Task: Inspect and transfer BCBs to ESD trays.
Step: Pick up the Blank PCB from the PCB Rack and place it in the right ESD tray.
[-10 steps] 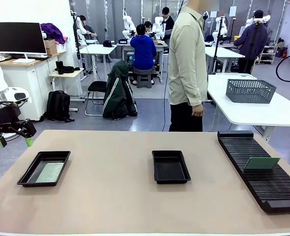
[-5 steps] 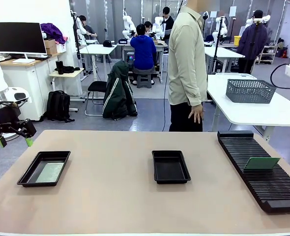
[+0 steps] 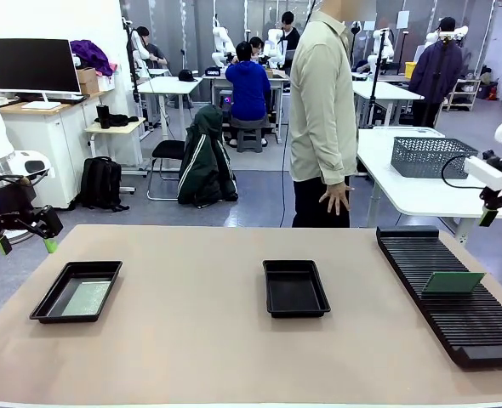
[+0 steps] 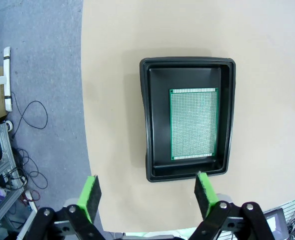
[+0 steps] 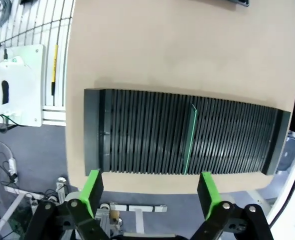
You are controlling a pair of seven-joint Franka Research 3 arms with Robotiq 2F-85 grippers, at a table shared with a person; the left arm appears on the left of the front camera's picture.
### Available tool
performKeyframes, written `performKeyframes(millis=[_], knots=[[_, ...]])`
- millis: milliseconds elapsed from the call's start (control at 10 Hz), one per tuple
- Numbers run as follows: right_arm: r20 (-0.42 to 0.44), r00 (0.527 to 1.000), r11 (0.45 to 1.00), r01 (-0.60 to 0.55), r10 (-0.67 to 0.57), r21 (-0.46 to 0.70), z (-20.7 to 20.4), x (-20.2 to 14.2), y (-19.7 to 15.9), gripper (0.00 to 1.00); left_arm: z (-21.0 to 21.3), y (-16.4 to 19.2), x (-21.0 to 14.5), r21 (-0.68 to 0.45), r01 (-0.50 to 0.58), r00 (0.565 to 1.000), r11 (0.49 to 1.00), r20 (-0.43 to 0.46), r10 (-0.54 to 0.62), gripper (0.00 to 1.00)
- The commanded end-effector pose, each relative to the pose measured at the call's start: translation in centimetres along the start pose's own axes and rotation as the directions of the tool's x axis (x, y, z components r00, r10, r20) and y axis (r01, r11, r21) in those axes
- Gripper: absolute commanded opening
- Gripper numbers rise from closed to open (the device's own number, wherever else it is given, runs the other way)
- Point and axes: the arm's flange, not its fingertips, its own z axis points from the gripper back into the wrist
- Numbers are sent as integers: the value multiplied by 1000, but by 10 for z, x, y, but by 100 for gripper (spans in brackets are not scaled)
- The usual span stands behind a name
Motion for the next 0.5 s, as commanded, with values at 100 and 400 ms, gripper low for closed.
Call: performKeyframes(millis=[100,400], knots=[[29,998,998,-48,49,-46,-34,-12,-14,100,-2,0,-1,2,-1,1000,1000,10,1,100],[7,999,997,-53,54,-61,-63,-15,-24,100,-2,0,-1,2,-1,1000,1000,10,1,100]])
